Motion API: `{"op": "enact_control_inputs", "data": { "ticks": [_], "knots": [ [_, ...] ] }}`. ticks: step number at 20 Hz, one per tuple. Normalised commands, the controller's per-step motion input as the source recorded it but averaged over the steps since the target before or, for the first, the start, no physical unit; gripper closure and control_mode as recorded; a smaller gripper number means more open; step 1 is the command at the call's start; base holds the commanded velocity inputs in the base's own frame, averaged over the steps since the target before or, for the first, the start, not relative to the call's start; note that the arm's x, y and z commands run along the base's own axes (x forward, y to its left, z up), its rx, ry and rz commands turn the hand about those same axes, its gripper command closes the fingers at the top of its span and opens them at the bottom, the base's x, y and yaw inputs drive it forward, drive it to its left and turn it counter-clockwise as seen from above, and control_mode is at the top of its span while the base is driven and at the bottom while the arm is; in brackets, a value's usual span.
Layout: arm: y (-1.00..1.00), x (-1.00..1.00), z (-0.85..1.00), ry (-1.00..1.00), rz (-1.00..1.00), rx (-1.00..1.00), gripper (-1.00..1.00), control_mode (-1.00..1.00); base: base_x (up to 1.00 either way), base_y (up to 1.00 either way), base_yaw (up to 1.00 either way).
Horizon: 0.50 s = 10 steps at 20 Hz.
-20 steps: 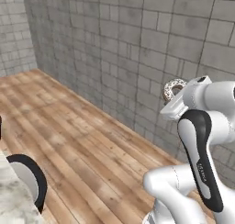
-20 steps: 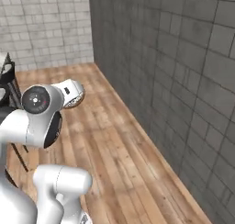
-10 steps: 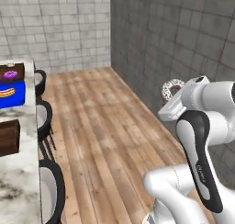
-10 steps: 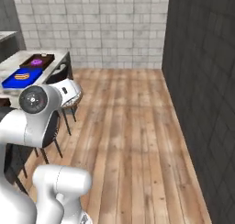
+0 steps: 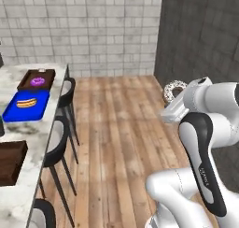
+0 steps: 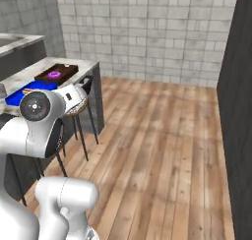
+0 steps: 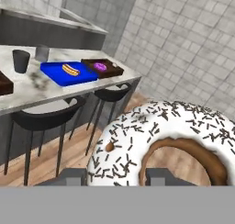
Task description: Take the donuts from the fridge and place them on the empty tray on the dining counter.
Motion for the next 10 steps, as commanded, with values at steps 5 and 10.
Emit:
{"op": "enact_control_inputs", "data": {
  "ticks": [5,10],
  "knots": [
    [0.0,0.0,0.0,0.0,0.0,0.0,1.0,1.0,1.0,-0.48,0.4],
    [0.0,0.0,0.0,0.0,0.0,0.0,1.0,1.0,1.0,-0.69,0.4]
  ]
}}
